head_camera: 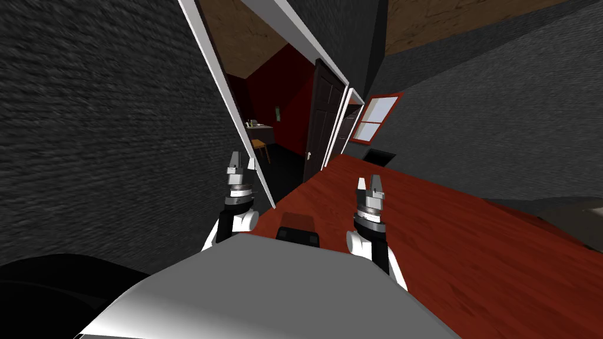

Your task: Push the door open

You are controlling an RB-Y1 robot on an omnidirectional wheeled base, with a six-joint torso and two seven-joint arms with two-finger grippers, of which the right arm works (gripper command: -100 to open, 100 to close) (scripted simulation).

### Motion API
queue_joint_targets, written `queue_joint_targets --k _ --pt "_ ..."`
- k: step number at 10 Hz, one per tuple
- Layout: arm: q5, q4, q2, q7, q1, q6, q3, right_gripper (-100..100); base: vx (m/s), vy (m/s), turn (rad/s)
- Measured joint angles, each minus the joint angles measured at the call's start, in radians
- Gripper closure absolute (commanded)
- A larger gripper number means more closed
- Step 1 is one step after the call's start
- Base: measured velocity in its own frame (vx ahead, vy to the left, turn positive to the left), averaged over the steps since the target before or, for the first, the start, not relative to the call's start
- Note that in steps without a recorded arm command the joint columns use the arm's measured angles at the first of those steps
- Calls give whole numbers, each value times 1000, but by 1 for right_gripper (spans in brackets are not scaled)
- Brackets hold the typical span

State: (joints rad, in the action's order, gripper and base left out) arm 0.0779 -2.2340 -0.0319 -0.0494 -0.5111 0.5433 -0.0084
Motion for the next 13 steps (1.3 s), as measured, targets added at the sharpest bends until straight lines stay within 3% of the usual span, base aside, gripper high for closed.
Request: queue_joint_targets --k 13 --pt "-7 247 -51 38 103 44 184 -100 187 -36 -18"
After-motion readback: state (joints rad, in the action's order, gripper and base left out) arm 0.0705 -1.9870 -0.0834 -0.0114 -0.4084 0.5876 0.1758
